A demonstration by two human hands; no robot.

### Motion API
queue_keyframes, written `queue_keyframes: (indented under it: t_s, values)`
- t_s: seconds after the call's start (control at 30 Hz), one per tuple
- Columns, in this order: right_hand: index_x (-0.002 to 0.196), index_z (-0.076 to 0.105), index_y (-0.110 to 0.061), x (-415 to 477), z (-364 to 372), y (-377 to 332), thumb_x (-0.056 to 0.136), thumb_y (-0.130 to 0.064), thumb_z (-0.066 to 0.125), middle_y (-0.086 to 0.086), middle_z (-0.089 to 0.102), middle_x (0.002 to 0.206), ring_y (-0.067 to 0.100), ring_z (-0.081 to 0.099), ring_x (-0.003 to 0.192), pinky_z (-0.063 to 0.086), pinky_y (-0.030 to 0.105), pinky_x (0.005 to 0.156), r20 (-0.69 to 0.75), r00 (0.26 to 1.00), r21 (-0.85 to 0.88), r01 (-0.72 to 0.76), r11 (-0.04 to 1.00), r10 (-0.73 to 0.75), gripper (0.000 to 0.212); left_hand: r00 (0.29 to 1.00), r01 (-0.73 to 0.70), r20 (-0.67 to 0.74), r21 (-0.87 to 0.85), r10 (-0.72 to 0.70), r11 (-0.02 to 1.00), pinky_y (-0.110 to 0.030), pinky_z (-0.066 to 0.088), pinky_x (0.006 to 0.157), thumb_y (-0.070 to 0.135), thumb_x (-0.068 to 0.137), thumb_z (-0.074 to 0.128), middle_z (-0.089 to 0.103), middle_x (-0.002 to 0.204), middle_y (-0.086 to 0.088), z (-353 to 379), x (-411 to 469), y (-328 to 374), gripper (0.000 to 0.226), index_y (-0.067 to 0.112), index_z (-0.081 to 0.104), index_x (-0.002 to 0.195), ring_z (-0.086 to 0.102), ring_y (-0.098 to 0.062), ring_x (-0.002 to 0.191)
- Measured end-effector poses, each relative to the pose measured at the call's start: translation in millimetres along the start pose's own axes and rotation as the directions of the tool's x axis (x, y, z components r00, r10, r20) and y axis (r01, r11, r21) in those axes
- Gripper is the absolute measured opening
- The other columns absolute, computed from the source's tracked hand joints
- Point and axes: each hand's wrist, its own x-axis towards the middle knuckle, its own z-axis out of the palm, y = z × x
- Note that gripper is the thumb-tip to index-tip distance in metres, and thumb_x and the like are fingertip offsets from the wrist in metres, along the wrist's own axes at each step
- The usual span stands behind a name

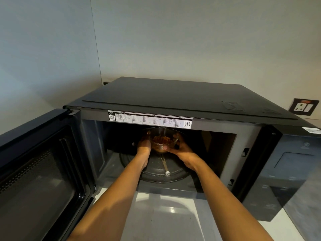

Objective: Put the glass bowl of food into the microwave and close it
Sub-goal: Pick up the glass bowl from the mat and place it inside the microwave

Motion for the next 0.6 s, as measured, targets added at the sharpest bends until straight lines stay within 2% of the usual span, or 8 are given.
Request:
queue_keyframes:
  t_s: [0.27, 0.37, 0.47, 0.6]
  values:
    - [0.13, 0.039, -0.022, 0.5, 3.2, -0.8, 0.076, -0.015, 0.073, -0.003, 0.052, 0.115, 0.01, 0.048, 0.105, 0.038, 0.022, 0.087, -0.003, 1.0, -0.013, 0.004, 1.0, -0.004, 0.064, 0.998, -0.021, 0.06, 0.024, 0.019, 0.999, -0.046, 0.037, 0.112, 0.038, 0.1, 0.039, 0.051, 0.143, -0.014, -4.0, 5.0, -2.1, 0.048, 0.013, 0.046, 0.141, 0.049, -0.03, 0.131]
    - [0.125, 0.041, -0.027, -0.2, 3.6, -1.6, 0.076, -0.018, 0.074, -0.004, 0.051, 0.113, 0.01, 0.047, 0.104, 0.037, 0.024, 0.088, -0.004, 1.0, -0.033, -0.006, 0.999, 0.006, 0.06, 0.998, -0.012, 0.062, 0.037, 0.01, 0.999, -0.047, 0.038, 0.112, 0.04, 0.099, 0.04, 0.051, 0.143, -0.014, -5.7, 6.6, -3.0, 0.05, 0.013, 0.046, 0.141, 0.049, -0.03, 0.131]
    - [0.124, 0.04, -0.028, -2.5, 4.7, -2.4, 0.076, -0.019, 0.074, -0.005, 0.051, 0.113, 0.008, 0.048, 0.101, 0.038, 0.021, 0.086, -0.008, 1.0, -0.031, -0.003, 1.0, 0.003, 0.06, 0.997, -0.013, 0.071, 0.055, 0.009, 0.998, -0.047, 0.037, 0.112, 0.041, 0.099, 0.039, 0.05, 0.144, -0.015, -6.7, 7.0, -3.7, 0.051, 0.013, 0.045, 0.142, 0.048, -0.031, 0.132]
    - [0.13, 0.038, -0.026, -5.4, 5.1, -1.6, 0.076, -0.019, 0.073, -0.002, 0.051, 0.12, 0.012, 0.046, 0.108, 0.035, 0.027, 0.094, -0.011, 1.0, -0.041, -0.004, 0.999, 0.003, 0.064, 0.997, -0.024, 0.07, 0.064, 0.02, 0.998, -0.047, 0.037, 0.112, 0.042, 0.098, 0.04, 0.051, 0.143, -0.014, -8.8, 6.2, -3.8, 0.051, 0.014, 0.045, 0.141, 0.048, -0.031, 0.131]
